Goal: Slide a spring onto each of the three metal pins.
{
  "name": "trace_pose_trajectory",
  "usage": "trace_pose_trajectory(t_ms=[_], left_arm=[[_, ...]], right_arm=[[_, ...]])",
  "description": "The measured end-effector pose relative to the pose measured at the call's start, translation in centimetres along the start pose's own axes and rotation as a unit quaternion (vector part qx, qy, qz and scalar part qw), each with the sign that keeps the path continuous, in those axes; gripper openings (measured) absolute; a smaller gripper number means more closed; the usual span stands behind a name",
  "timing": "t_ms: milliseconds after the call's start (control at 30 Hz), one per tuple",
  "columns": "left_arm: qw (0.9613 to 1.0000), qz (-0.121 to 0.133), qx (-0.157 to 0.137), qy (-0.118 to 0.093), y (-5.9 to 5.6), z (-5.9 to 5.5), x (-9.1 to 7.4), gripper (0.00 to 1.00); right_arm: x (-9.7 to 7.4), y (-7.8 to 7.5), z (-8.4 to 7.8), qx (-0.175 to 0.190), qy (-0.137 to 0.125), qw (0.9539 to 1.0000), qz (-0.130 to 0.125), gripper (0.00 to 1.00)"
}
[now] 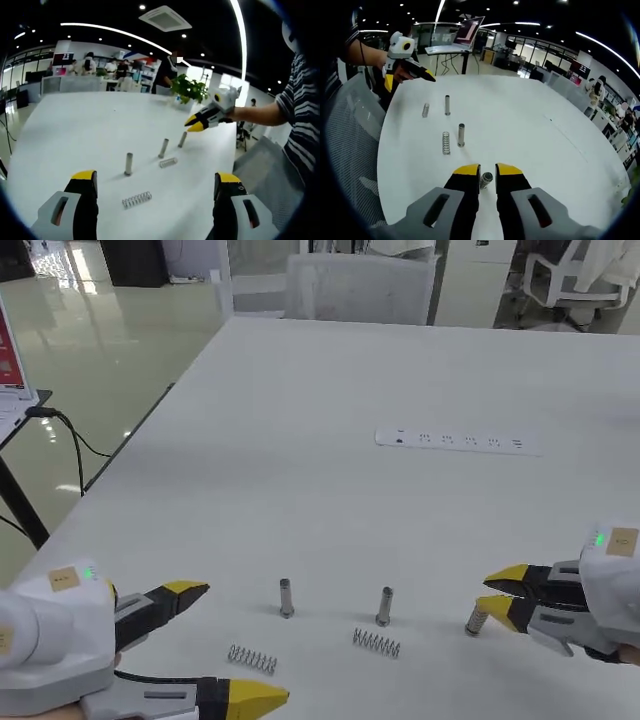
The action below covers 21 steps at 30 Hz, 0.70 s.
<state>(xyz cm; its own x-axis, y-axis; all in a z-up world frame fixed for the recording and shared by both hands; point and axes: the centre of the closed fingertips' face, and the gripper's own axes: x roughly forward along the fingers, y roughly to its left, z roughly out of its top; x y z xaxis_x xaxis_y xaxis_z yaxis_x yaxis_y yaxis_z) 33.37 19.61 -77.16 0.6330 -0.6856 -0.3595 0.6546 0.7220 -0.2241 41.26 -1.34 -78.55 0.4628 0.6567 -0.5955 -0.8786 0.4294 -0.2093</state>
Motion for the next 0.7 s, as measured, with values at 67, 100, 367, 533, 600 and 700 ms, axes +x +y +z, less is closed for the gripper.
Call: trace_pose_trajectory(t_ms=[67, 100, 367, 533, 600, 700], left_arm=[[1.0000, -0.001, 0.000, 0.000, 0.0, 0.0, 0.0, 0.94], [1.0000, -0.001, 0.000, 0.001, 0.0, 0.0, 0.0, 0.94], [1.0000, -0.003, 0.001, 0.002, -0.1, 0.0, 0.0, 0.94], [1.0000, -0.004, 0.001, 0.003, -0.1, 0.0, 0.1, 0.94], [1.0000, -0.004, 0.001, 0.002, -0.1, 0.0, 0.1, 0.94], [1.0000, -0.004, 0.000, 0.002, 0.0, -0.1, 0.1, 0.94]], right_arm=[[-0.1, 0.3, 0.2, 0.004, -0.004, 1.0000, 0.002, 0.09], [-0.2, 0.5, 0.5, 0.007, -0.009, 0.9999, 0.003, 0.09], [-0.8, 1.4, 1.5, 0.018, -0.027, 0.9994, 0.009, 0.09], [-0.7, 2.2, 1.4, 0.012, -0.021, 0.9996, 0.017, 0.10], [-0.6, 2.5, 1.4, 0.010, -0.019, 0.9996, 0.021, 0.10], [-0.6, 2.9, 1.4, 0.011, -0.018, 0.9994, 0.026, 0.10]])
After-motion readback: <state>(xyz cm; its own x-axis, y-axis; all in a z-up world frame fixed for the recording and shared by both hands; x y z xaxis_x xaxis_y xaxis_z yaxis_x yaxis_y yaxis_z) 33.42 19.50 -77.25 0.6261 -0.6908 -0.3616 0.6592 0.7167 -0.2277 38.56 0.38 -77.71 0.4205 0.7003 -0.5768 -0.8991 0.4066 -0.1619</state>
